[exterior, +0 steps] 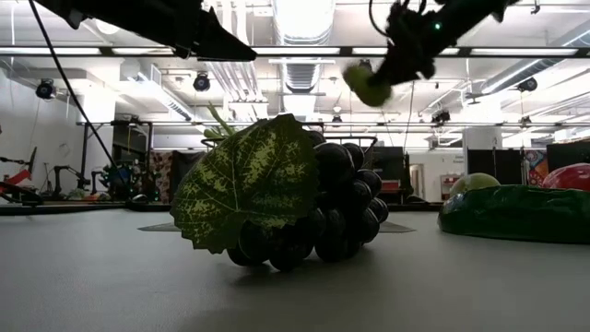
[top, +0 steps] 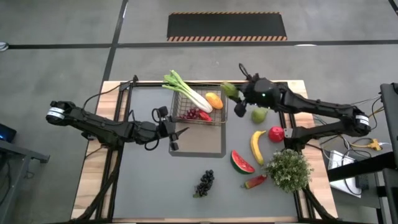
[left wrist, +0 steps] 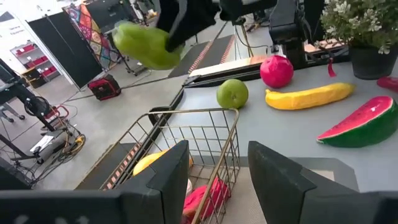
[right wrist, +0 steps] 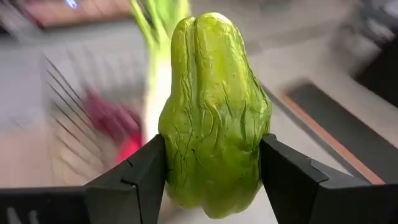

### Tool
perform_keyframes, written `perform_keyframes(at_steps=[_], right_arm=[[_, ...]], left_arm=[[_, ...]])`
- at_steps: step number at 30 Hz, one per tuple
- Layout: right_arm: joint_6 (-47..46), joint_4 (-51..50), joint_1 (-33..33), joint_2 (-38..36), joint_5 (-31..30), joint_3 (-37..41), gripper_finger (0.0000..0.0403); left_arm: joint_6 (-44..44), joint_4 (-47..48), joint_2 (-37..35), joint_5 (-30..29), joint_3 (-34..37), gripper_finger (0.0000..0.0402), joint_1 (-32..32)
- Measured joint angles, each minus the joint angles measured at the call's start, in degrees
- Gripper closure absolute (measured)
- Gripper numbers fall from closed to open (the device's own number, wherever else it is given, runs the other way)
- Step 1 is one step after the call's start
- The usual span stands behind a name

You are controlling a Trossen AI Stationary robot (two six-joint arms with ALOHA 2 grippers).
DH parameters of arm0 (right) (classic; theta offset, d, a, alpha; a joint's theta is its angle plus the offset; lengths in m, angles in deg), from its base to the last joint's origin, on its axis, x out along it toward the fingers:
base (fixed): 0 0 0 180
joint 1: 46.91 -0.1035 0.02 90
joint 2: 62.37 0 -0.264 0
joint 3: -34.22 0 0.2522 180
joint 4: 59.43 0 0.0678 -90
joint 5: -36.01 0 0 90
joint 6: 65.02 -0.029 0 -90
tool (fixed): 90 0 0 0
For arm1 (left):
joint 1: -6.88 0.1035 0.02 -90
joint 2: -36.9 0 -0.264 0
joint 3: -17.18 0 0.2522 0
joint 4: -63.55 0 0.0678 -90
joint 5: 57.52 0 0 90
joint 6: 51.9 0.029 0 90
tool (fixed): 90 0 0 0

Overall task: Build produce basket
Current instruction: Put the chayote into the wire basket

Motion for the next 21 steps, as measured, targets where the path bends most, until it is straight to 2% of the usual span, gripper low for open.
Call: perform_keyframes(at_steps=[4,12,16,21], right_arm=[[-4.7,19.9,-0.5,0.1,6.2,7.3,0.0195],[-6.0,57.3,-2.8,8.7,6.2,19.7,0.0195],[-5.9,66.1,-2.8,13.1,6.2,21.4,0.0195],[-5.9,70.1,-2.8,17.9,6.2,21.5,0.0195]], left_arm=[[-0.2,-1.7,0.2,0.0,0.0,0.0253,0.0],[-0.2,-2.8,0.2,0.0,0.0,0.0253,0.0],[-0.4,-2.8,0.2,0.0,0.0,0.0253,0.0],[-0.4,-2.8,0.2,0.0,0.0,0.0253,0.0]])
